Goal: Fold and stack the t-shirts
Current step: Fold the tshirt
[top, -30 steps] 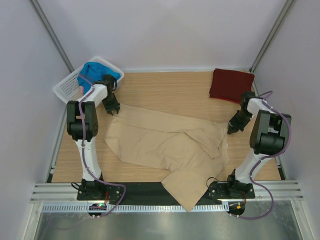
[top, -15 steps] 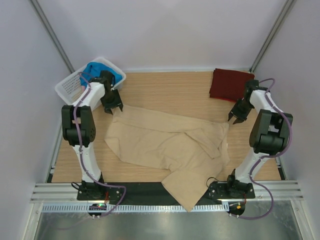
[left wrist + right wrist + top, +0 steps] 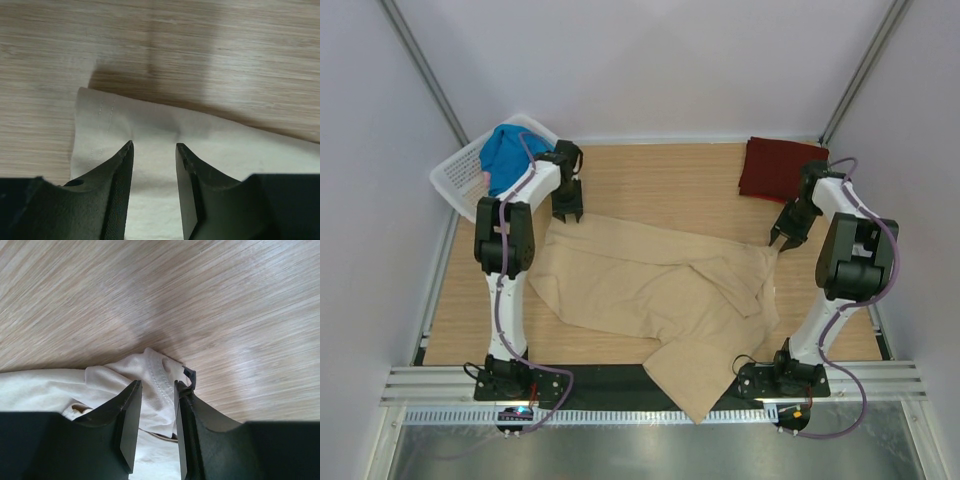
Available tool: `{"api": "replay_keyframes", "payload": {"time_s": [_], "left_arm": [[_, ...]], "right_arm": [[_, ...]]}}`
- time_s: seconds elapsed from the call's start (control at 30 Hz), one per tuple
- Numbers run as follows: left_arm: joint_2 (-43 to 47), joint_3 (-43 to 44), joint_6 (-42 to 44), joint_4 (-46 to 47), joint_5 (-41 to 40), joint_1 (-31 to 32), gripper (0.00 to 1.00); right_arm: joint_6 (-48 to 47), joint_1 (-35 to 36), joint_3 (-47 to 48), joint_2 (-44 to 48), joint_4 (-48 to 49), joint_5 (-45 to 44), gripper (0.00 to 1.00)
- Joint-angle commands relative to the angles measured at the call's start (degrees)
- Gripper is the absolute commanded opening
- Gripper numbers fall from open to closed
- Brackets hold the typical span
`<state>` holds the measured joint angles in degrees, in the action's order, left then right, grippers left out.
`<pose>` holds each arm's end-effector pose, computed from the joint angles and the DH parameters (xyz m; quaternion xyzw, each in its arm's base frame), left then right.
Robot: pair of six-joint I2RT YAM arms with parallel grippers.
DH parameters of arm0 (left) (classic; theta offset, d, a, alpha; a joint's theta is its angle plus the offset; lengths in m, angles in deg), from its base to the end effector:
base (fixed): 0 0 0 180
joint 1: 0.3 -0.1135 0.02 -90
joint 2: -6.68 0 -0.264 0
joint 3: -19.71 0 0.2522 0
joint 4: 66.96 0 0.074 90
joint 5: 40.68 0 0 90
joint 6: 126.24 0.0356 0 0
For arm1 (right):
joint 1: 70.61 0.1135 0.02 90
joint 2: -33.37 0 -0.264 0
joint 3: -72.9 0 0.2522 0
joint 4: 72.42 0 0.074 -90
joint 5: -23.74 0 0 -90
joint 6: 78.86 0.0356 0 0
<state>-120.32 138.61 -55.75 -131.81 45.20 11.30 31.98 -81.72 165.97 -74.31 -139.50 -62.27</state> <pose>0.4518 -0.0901 0.1841 -0.0735 0.9856 -0.0055 0.1523 0.3538 -0.0669 0.1931 0.2719 0.9590 0.0407 0.0692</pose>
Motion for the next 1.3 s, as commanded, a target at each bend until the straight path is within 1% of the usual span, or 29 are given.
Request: {"api": "replay_keyframes", "payload": {"time_s": [0.0,0.1,0.27,0.4,0.43,0.47,0.5,0.53,0.57,0.6,0.67,0.7,0.77,0.93,0.97,1.1,1.23,1.27], "left_arm": [[-1.0,2.5,-1.4,-0.9,-2.4,0.1,0.39],[-2.5,2.9,-2.4,-2.3,-3.8,0.1,0.35],[-3.4,1.8,-3.1,-2.0,-4.1,0.1,0.34],[-4.2,2.0,-3.3,-2.6,-5.0,0.1,0.31],[-4.5,2.0,-3.3,-2.7,-5.7,0.1,0.31],[-4.7,2.0,-3.3,-2.8,-6.1,0.1,0.29],[-5.2,2.2,-3.3,-3.3,-6.3,0.1,0.29],[-5.4,2.4,-3.3,-3.7,-6.7,0.1,0.28],[-5.7,2.5,-3.4,-3.9,-7.6,0.1,0.27],[-6.0,2.6,-3.5,-4.2,-8.0,0.1,0.26],[-6.9,3.0,-3.5,-4.9,-8.5,0.1,0.25],[-7.2,3.2,-3.5,-5.2,-9.0,0.1,0.25],[-7.9,3.4,-3.5,-5.5,-9.2,0.1,0.24],[-7.8,3.1,-3.0,-5.2,-10.6,0.1,0.24],[-7.7,3.1,-2.9,-4.8,-10.8,0.0,0.24],[-7.4,3.2,-3.2,-4.6,-11.4,-0.3,0.24],[-6.8,3.1,-4.0,-4.3,-12.7,-1.1,0.26],[-6.5,3.8,-4.1,-4.4,-12.8,-1.1,0.26]], "right_arm": [[-1.0,0.0,2.0,-0.7,-1.3,-0.9,0.39],[-1.3,0.0,2.3,-1.1,-1.4,-1.4,0.39],[-1.4,0.0,2.1,-2.0,-1.1,-1.6,0.38],[-1.1,0.0,2.2,-3.0,-0.4,-3.6,0.34],[-0.9,0.0,2.3,-3.2,-0.1,-3.7,0.31],[-0.7,0.0,2.4,-3.6,0.0,-6.4,0.26],[-0.5,-0.1,2.5,-3.6,0.0,-7.2,0.17],[0.0,-0.4,2.4,-3.5,0.0,-8.1,0.04],[0.9,-0.6,2.3,-3.2,0.1,-9.2,0.01],[1.7,-0.7,2.2,-2.4,0.4,-10.6,0.01],[3.8,-2.0,0.5,-1.3,1.3,-10.4,0.01],[6.8,-2.6,-1.5,-0.3,2.9,-7.7,0.01],[9.4,-4.1,-3.0,-0.2,4.2,-4.9,0.01],[10.3,-4.4,-2.2,-2.0,5.2,-4.8,0.01],[10.1,-4.3,-1.5,-2.5,5.6,-2.8,0.01],[8.2,-3.3,4.2,-7.2,6.6,-2.1,0.01],[7.3,-0.9,13.3,-11.3,7.7,-2.1,0.01],[7.4,-0.3,17.6,-13.4,7.3,-2.4,0.01]]}}
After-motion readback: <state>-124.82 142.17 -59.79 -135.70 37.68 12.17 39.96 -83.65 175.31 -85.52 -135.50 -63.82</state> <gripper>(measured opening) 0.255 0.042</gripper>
